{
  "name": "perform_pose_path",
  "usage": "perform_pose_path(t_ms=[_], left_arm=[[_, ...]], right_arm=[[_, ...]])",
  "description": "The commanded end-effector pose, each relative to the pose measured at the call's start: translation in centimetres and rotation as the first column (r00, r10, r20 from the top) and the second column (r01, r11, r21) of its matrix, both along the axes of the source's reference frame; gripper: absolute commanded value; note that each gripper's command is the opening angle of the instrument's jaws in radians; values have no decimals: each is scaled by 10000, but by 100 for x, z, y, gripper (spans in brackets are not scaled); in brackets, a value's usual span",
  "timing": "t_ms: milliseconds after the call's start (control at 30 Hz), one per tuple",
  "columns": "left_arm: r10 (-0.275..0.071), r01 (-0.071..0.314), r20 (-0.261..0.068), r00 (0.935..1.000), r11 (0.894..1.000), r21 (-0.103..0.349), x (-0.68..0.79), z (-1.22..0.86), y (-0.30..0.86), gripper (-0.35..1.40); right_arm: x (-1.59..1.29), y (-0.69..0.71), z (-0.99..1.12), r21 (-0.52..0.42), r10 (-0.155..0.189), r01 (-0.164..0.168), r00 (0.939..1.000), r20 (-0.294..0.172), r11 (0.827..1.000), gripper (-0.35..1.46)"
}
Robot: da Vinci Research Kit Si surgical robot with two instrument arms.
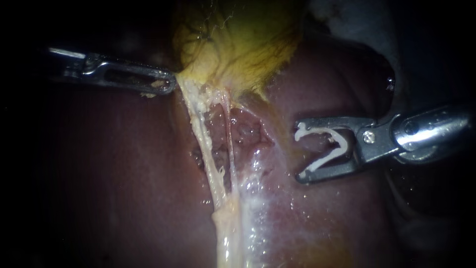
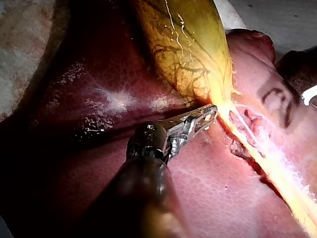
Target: Clipping first clip left tube
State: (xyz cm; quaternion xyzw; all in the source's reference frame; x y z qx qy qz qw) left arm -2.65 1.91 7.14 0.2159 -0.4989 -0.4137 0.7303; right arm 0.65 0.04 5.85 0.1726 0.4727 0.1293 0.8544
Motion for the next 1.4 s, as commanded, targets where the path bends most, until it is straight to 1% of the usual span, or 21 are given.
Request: perform_pose_path(t_ms=[33,67,200,300,400,467,633,700,733,767,867,933,967,1000,1033,1067,1100,1167,1233,1367,1400], left_arm=[[-4,4,-4,10000,10000,-1,0,0,0,-35],[-3,3,-4,10000,10000,-1,0,0,0,-35],[-1,1,-2,10000,10000,0,0,0,0,-35],[-1,1,-2,10000,10000,2,1,-1,0,-35],[0,0,-1,10000,10000,3,1,-1,0,-35],[0,0,-1,10000,10000,4,1,-1,0,-35],[1,-1,0,10000,10000,4,1,-1,0,-35],[3,-3,1,10000,10000,5,2,-1,0,-35],[4,-4,2,10000,10000,6,2,-1,0,-35],[5,-5,2,10000,10000,6,2,-1,0,-35],[6,-6,3,10000,10000,6,2,-1,0,-35],[6,-6,3,10000,10000,6,2,-1,0,-35],[7,-7,4,10000,10000,6,2,-2,0,-35],[7,-7,4,10000,10000,6,2,-2,0,-35],[7,-7,4,10000,10000,6,2,-2,0,-35],[7,-7,4,10000,10000,6,2,-2,0,-35],[7,-7,4,10000,10000,6,2,-2,0,-35],[8,-8,4,10000,10000,6,3,-2,0,-35],[8,-8,4,10000,10000,7,3,-2,0,-35],[7,-7,4,10000,10000,7,2,-2,0,-35],[7,-7,4,10000,10000,7,2,-2,0,-35]], right_arm=[[0,0,0,39,-47,47,10000,-39,10000,59],[1,-1,1,115,-55,56,10000,-59,9999,59],[12,-7,10,616,-227,252,9989,-408,9978,59],[24,-15,22,1161,-334,410,9972,-662,9924,59],[34,-21,35,1734,-304,456,9955,-893,9838,59],[40,-23,44,2147,-318,540,9939,-1052,9752,59],[54,-24,66,3023,-152,605,9885,-1502,9513,59],[59,-23,74,3298,-118,644,9872,-1593,9418,59],[61,-22,78,3391,-95,666,9859,-1672,9384,59],[63,-21,82,3594,-58,699,9843,-1765,9305,59],[67,-17,90,3931,-12,813,9798,-1999,9159,59],[69,-15,95,4120,0,884,9778,-2097,9069,59],[70,-15,98,4212,-1,927,9767,-2148,9022,58],[72,-15,101,4307,-40,1033,9743,-2252,8966,58],[73,-15,104,4395,-54,1076,9738,-2274,8918,58],[74,-15,106,4433,-75,1137,9722,-2341,8891,58],[76,-16,110,4567,-63,1188,9707,-2402,8817,57],[79,-18,115,4687,-99,1292,9686,-2486,8738,57],[84,-20,121,4752,-153,1409,9659,-2586,8685,57],[94,-23,132,4882,-278,1613,9627,-2692,8577,56],[95,-24,134,4909,-288,1623,9629,-2683,8560,56]])
